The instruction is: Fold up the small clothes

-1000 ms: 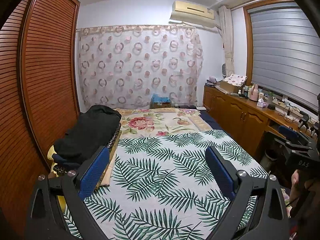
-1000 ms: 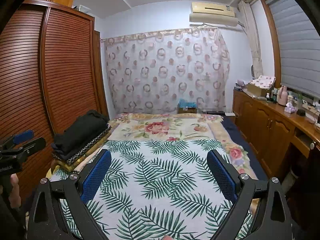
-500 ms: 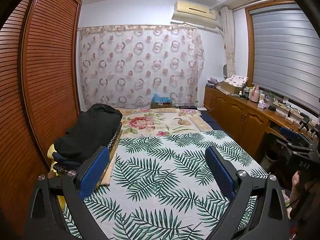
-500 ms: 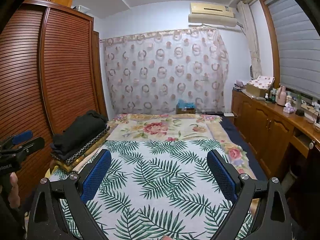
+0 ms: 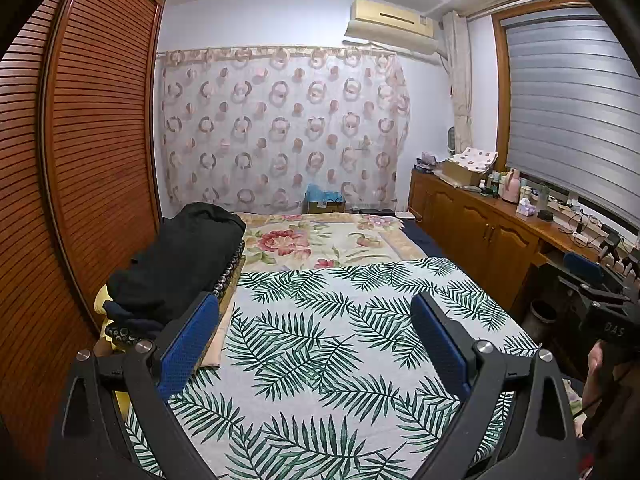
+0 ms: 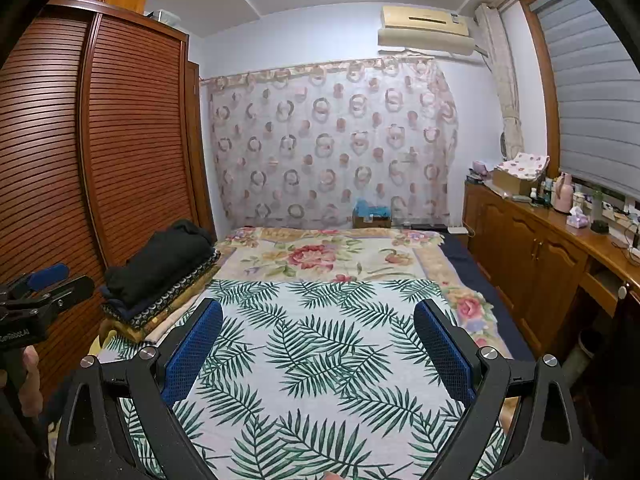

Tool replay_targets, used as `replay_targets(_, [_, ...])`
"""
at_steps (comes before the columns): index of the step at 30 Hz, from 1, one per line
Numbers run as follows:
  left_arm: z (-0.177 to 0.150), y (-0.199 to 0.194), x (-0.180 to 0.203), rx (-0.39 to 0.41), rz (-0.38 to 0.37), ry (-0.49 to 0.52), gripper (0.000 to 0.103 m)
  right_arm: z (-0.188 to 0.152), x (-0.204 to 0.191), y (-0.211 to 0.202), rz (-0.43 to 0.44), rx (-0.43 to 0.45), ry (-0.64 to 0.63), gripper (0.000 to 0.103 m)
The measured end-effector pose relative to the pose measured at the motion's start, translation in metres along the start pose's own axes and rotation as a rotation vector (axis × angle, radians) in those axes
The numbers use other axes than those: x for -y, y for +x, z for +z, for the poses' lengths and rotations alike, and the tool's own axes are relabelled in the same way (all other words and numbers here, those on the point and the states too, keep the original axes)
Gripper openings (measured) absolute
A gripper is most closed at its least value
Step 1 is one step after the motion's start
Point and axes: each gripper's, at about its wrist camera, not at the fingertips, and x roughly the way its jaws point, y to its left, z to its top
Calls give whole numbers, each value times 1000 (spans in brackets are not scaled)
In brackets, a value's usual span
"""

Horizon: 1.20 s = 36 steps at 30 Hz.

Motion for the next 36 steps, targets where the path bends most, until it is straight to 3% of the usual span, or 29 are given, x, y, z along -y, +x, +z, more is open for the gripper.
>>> replay_targets(36, [2,-1,0,-2,2,-4,97,1,6,1,3,-2,-3,97])
